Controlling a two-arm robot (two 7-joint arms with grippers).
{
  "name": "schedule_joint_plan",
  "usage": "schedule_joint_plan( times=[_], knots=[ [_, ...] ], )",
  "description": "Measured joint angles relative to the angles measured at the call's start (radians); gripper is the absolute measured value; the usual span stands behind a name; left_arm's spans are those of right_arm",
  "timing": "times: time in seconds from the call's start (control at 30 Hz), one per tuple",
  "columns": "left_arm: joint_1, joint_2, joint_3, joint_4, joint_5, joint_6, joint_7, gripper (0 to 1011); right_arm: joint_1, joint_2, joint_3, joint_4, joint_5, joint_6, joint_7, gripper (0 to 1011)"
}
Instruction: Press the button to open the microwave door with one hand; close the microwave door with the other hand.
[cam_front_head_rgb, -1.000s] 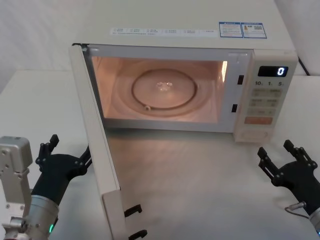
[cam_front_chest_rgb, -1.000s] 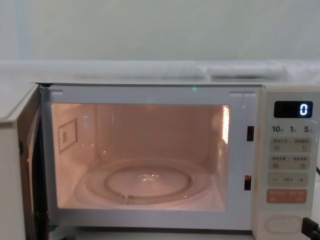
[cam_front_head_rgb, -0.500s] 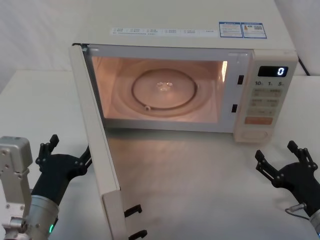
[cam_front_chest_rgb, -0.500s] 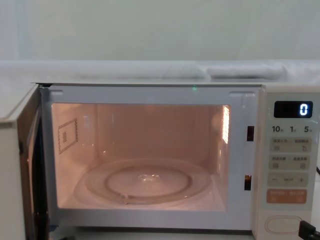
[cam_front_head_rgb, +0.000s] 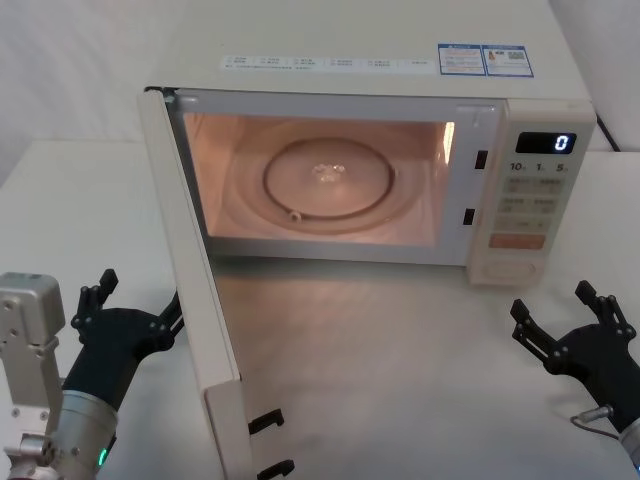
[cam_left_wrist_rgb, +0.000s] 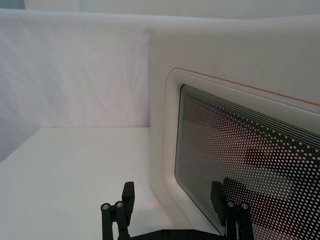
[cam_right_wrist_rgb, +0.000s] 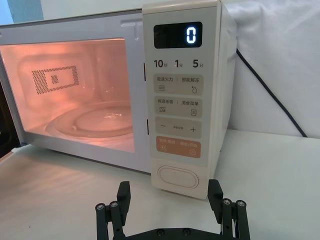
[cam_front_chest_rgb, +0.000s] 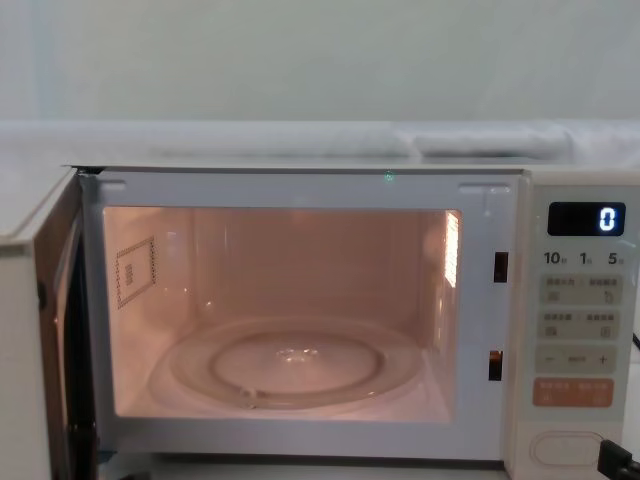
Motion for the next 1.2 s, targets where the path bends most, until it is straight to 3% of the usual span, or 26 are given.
schedule_joint_plan(
  times=[1.2],
  knots=[
    [0.0, 0.0, 0.0, 0.0, 0.0, 0.0, 0.0, 1001, 0.0, 0.0, 0.0, 0.0, 0.0, 0.0, 0.0, 1002]
  ],
)
